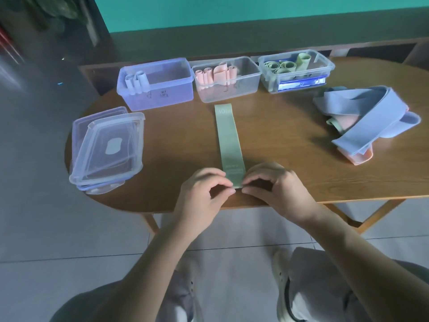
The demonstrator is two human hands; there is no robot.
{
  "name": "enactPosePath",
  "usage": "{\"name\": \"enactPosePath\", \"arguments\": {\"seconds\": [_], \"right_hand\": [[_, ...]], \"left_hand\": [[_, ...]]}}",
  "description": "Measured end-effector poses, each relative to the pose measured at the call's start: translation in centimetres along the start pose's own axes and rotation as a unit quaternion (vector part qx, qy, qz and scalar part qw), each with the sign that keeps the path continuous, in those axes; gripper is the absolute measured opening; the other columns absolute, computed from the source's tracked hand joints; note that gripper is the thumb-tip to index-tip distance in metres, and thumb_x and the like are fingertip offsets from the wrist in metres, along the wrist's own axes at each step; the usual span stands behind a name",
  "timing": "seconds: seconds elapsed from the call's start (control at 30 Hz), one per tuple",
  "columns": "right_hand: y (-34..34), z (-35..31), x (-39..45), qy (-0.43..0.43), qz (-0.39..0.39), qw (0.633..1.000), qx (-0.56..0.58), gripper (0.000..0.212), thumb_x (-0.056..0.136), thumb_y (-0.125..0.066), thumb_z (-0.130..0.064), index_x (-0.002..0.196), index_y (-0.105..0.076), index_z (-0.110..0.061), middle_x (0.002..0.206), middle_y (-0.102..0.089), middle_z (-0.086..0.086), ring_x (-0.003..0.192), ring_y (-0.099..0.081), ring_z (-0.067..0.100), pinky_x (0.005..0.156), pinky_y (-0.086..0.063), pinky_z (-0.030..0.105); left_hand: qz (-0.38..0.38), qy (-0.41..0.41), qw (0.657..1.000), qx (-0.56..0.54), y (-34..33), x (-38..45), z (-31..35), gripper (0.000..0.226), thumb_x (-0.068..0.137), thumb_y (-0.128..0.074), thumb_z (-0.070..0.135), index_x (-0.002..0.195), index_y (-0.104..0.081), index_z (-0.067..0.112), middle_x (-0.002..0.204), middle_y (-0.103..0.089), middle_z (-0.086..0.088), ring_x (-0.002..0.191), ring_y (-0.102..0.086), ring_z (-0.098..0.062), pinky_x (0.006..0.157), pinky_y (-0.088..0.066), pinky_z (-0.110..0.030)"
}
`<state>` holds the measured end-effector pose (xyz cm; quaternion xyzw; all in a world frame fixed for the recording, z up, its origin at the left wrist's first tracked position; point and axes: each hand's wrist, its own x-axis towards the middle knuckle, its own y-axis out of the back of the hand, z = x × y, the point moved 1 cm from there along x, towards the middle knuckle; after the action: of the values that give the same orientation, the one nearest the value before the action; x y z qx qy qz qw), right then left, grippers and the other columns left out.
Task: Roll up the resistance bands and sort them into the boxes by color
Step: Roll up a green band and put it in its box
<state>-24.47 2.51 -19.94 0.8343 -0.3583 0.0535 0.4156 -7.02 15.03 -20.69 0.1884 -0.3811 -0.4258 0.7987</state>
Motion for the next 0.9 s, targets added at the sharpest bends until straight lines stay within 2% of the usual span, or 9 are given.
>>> {"name": "enactPosePath", "arguments": {"seconds": [0.17,0.37,0.5,0.6,0.7,0.8,0.9], "right_hand": [[0.2,0.0,0.1,0.013,-0.003,1.000,-0.006,0.011,0.079,-0.086,-0.017,0.087,-0.078,-0.019,0.098,-0.071,-0.013,0.098,-0.062,0.000,0.092,-0.047,0.026],[0.1,0.6,0.3,0.004,-0.018,1.000,-0.012,0.007,0.083,-0.082,-0.020,0.086,-0.077,-0.019,0.105,-0.066,-0.010,0.100,-0.061,0.005,0.094,-0.047,0.027],[0.1,0.7,0.6,-0.056,-0.031,0.998,-0.014,0.009,0.083,-0.076,-0.037,0.084,-0.075,-0.028,0.116,-0.060,-0.013,0.109,-0.056,0.007,0.100,-0.044,0.043],[0.4,0.5,1.3,-0.150,-0.043,0.987,-0.026,0.013,0.078,-0.083,-0.039,0.076,-0.076,-0.028,0.125,-0.057,-0.014,0.116,-0.048,0.007,0.105,-0.038,0.038],[0.8,0.6,2.0,-0.189,-0.052,0.980,-0.030,0.019,0.073,-0.086,-0.040,0.066,-0.070,-0.031,0.129,-0.054,-0.016,0.119,-0.044,0.010,0.106,-0.035,0.037],[0.9,0.5,2.2,-0.192,-0.067,0.979,-0.019,0.021,0.073,-0.087,-0.037,0.067,-0.067,-0.037,0.132,-0.051,-0.017,0.121,-0.042,0.010,0.108,-0.033,0.041],[0.8,0.5,2.1,-0.149,-0.076,0.986,0.000,0.018,0.078,-0.084,-0.031,0.078,-0.069,-0.040,0.134,-0.049,-0.018,0.124,-0.042,0.009,0.109,-0.031,0.043]], "left_hand": [[-0.020,0.013,1.000,0.003,0.1,0.3,-0.2,0.011,0.078,-0.086,0.023,0.085,-0.079,0.020,0.108,-0.069,0.007,0.100,-0.063,-0.003,0.087,-0.051,-0.023],[-0.048,0.041,0.998,0.011,0.3,0.7,-0.1,0.006,0.080,-0.084,0.022,0.082,-0.079,0.019,0.109,-0.064,0.006,0.100,-0.058,-0.002,0.084,-0.046,-0.015],[-0.063,0.071,0.995,0.031,0.2,1.0,0.1,0.005,0.085,-0.079,0.022,0.083,-0.078,0.017,0.114,-0.058,0.005,0.100,-0.049,0.002,0.085,-0.035,-0.002],[-0.079,0.118,0.989,0.034,0.3,1.5,0.5,0.006,0.085,-0.079,0.028,0.083,-0.078,0.022,0.118,-0.054,0.008,0.099,-0.047,0.008,0.081,-0.034,0.000],[-0.092,0.152,0.984,0.019,0.6,1.9,0.8,0.007,0.082,-0.081,0.031,0.079,-0.075,0.029,0.118,-0.052,0.012,0.100,-0.045,0.021,0.077,-0.035,0.002],[-0.088,0.157,0.984,0.006,0.9,2.1,0.9,0.018,0.079,-0.084,0.029,0.077,-0.067,0.033,0.115,-0.051,0.012,0.101,-0.047,0.016,0.077,-0.039,-0.001],[-0.097,0.127,0.987,-0.007,0.9,2.4,1.0,0.025,0.080,-0.083,0.024,0.076,-0.064,0.039,0.108,-0.054,0.014,0.098,-0.052,0.004,0.078,-0.047,-0.016]]}}
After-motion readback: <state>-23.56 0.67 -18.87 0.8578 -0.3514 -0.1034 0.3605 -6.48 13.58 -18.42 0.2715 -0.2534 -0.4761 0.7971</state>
